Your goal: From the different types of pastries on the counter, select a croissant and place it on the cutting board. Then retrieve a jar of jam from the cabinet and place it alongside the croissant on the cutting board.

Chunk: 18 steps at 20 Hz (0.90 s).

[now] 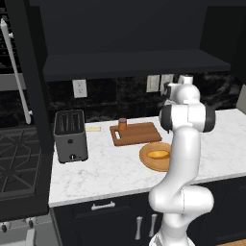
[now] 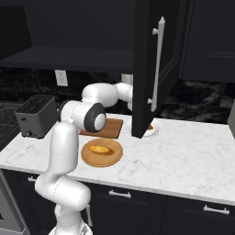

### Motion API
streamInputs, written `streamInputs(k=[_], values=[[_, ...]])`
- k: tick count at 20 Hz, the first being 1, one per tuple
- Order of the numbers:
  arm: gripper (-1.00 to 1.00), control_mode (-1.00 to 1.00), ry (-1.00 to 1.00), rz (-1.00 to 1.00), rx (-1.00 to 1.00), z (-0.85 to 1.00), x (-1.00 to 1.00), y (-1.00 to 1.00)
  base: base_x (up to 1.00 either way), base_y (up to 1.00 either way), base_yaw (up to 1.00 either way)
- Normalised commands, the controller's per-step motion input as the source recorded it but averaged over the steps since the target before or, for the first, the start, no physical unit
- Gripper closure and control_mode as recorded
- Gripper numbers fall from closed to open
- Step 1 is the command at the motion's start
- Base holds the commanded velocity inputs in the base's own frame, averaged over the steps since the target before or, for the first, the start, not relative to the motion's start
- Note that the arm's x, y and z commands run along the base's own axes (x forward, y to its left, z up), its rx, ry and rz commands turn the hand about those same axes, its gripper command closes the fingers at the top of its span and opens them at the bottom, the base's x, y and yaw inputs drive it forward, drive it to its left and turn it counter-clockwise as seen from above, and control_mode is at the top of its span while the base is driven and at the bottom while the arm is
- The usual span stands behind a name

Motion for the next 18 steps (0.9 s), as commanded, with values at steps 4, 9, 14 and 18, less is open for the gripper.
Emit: streamInputs(k=[4, 9, 14, 18], values=[[-1.0, -1.0, -0.04, -0.24, 0.0, -0.16, 0.04, 0.0, 0.0, 0.0, 0.0], [-1.0, -1.0, -0.03, -0.16, 0.0, -0.11, 0.18, 0.0, 0.0, 0.0, 0.0], [-1.0, -1.0, 0.0, -0.01, 0.0, -0.01, 0.15, 0.0, 0.0, 0.0, 0.0], [-1.0, -1.0, 0.0, 0.0, 0.0, -0.13, 0.0, -0.19, 0.0, 0.0, 0.0]])
